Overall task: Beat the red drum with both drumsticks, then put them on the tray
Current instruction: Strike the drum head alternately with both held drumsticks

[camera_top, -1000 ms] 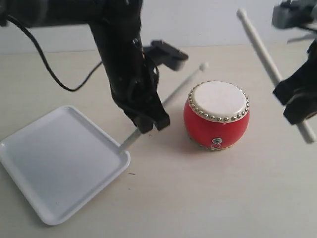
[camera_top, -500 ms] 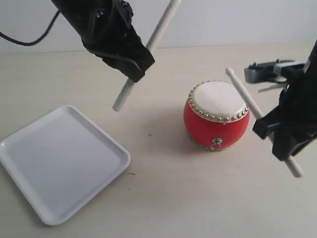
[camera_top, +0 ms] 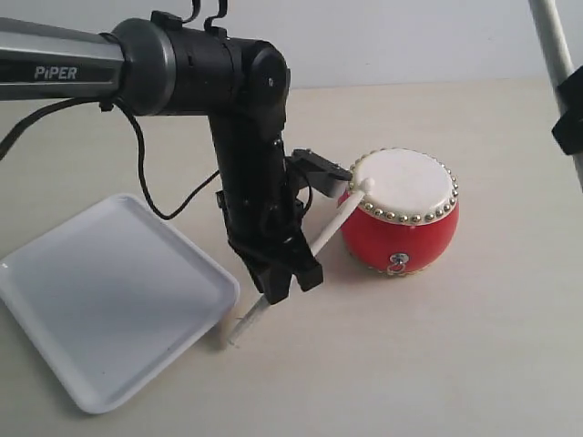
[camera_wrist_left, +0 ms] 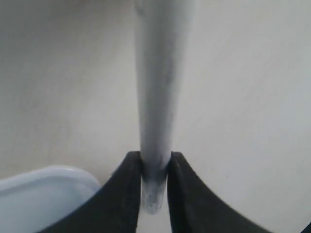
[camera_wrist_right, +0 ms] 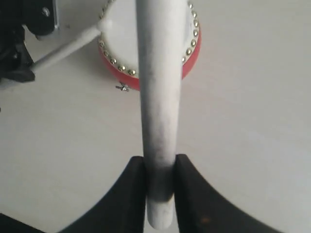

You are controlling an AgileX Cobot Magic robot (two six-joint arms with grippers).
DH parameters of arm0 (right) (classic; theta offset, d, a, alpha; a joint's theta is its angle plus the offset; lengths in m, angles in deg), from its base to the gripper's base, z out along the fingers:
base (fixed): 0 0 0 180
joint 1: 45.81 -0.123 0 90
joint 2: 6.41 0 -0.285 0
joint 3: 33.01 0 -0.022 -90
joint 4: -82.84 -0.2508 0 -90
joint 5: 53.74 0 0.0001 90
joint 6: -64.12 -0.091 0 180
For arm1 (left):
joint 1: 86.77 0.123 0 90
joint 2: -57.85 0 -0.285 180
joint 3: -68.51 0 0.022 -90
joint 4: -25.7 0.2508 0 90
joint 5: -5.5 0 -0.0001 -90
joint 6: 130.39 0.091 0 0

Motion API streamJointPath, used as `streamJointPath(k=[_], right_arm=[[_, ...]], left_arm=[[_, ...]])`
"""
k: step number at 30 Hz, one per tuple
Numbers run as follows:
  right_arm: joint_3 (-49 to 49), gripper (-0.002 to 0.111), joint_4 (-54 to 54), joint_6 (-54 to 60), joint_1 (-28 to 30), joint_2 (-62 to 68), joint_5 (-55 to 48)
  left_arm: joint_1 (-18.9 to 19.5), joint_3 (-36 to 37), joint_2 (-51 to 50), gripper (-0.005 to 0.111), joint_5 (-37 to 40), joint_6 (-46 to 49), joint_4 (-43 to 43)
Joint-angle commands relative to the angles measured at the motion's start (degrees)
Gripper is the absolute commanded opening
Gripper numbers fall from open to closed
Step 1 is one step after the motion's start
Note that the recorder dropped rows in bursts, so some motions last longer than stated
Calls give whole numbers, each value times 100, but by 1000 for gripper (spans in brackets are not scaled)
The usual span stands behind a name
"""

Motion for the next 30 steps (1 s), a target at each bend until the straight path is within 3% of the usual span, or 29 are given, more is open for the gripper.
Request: streamJointPath(k=[1, 7, 14, 20, 26, 30], right_arm=[[270, 0, 31, -5, 42, 483, 19], [959, 0, -987, 381, 42, 1701, 19], [1233, 0, -1043, 469, 42, 2647, 19], [745, 0, -768, 442, 42, 1659, 19], [-134, 0, -403, 65, 42, 147, 19], [-175, 0, -395, 49, 42, -95, 19]], left_arm=[[120, -333, 576, 0, 48, -88, 27], [146, -432, 1819, 0, 48, -101, 12], [219, -432, 2472, 0, 48, -101, 220], [205, -232, 1956, 0, 16, -101, 93], [72, -175, 461, 0, 48, 67, 93], [-4, -395, -111, 0, 48, 41, 333]])
